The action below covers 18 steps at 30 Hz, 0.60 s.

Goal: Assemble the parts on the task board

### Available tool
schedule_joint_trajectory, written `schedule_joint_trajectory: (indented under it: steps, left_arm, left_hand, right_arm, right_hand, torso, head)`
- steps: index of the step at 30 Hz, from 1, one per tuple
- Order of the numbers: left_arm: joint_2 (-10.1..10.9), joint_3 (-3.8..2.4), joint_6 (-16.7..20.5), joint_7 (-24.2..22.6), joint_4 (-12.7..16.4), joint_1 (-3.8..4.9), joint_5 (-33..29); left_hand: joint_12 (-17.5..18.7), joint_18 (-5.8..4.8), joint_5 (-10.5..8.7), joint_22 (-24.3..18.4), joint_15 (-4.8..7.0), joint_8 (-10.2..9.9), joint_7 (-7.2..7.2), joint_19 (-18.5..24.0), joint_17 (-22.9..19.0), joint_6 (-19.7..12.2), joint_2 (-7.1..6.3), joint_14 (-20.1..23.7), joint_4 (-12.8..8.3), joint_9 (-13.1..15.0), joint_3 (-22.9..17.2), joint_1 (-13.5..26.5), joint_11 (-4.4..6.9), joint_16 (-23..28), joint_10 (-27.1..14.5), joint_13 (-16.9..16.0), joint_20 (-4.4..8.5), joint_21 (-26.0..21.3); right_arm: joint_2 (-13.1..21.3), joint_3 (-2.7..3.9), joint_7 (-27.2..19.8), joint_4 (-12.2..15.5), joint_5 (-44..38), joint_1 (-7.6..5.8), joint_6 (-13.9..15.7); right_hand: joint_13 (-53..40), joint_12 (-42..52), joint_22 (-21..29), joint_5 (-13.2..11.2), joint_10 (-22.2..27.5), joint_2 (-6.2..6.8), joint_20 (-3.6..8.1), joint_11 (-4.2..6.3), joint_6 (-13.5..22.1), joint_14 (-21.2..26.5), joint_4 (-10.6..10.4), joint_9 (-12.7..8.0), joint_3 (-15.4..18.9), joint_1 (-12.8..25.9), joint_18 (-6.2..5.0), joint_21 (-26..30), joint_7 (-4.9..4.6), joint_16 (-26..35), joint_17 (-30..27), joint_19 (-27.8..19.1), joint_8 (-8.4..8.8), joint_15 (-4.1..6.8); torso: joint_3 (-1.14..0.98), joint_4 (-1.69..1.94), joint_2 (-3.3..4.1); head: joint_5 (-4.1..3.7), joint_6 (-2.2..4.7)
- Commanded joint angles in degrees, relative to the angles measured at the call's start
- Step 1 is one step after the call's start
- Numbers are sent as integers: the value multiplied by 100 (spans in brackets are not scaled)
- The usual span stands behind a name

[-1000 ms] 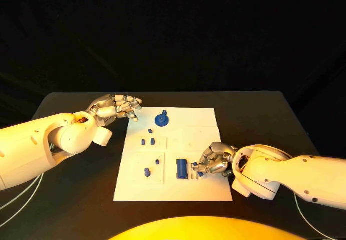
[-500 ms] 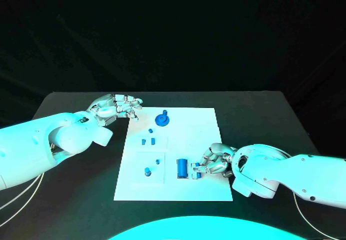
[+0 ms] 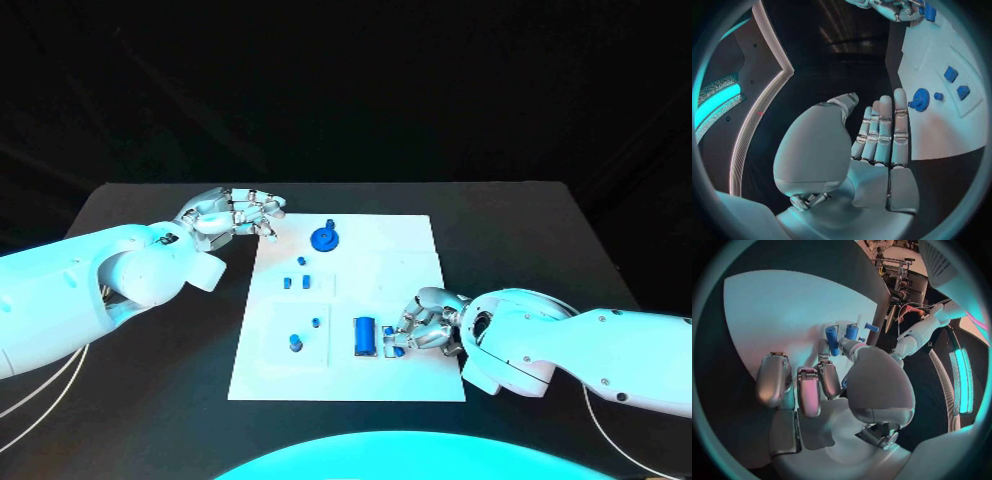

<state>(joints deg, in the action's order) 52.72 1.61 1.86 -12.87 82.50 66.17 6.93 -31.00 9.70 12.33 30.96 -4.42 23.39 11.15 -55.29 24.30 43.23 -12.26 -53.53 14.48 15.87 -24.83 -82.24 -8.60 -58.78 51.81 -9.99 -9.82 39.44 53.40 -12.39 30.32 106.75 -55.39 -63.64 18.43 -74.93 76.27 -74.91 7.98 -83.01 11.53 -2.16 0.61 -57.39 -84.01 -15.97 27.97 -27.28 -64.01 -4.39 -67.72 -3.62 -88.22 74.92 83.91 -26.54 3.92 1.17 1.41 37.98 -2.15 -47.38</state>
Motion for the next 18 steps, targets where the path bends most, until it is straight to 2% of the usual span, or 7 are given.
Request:
schedule_joint_trajectory:
  steps: [1,6,12,18]
  left_arm:
    - [-4,-4,-103,22,10,3,-57]
    - [-3,-4,-127,60,5,3,-76]
    - [-3,-4,-140,80,4,3,-81]
    - [-1,-4,-140,91,1,3,-81]
  left_hand:
    - [-25,78,7,-5,-15,36,166,-27,-9,-34,-11,1,37,-9,10,-48,-2,-29,-52,8,3,-37]
    - [-26,77,6,-7,-16,37,167,-28,-10,-36,-12,2,46,-10,15,-41,-3,-29,-54,9,3,-41]
    - [-26,77,6,-7,-16,37,167,-28,-10,-36,-12,2,46,-10,15,-41,-3,-29,-54,9,3,-41]
    - [-26,77,5,-10,-18,39,168,-30,-11,-39,-12,2,57,-12,21,-34,-5,-30,-58,11,2,-45]
  right_arm:
    - [-7,-2,-71,39,-2,12,-117]
    - [1,-2,-74,56,0,14,-117]
    - [10,-2,-80,55,-2,16,-92]
    - [23,-2,-91,73,-3,17,-86]
  right_hand:
    - [-324,16,-1005,-35,2,-5,-9,-39,7,-515,-9,1,63,90,63,21,-48,-15,1100,97,20,-5]
    - [-332,23,-1006,-39,-1,14,-12,-41,7,-515,-36,7,173,188,63,19,-50,-15,1100,97,21,-7]
    - [-340,27,-1004,-53,-1,50,-8,-31,3,-515,-55,26,478,379,61,26,-36,-15,1100,95,14,1]
    - [-348,31,-1005,-54,-3,-1,0,-21,3,-514,-72,41,739,551,62,23,-23,-14,1098,96,11,9]
  torso:
    - [2,-2,-3]
    - [0,-1,-2]
    - [3,-1,-2]
    - [3,3,-2]
  head:
    - [15,-2]
    - [20,-1]
    - [19,10]
    - [14,20]
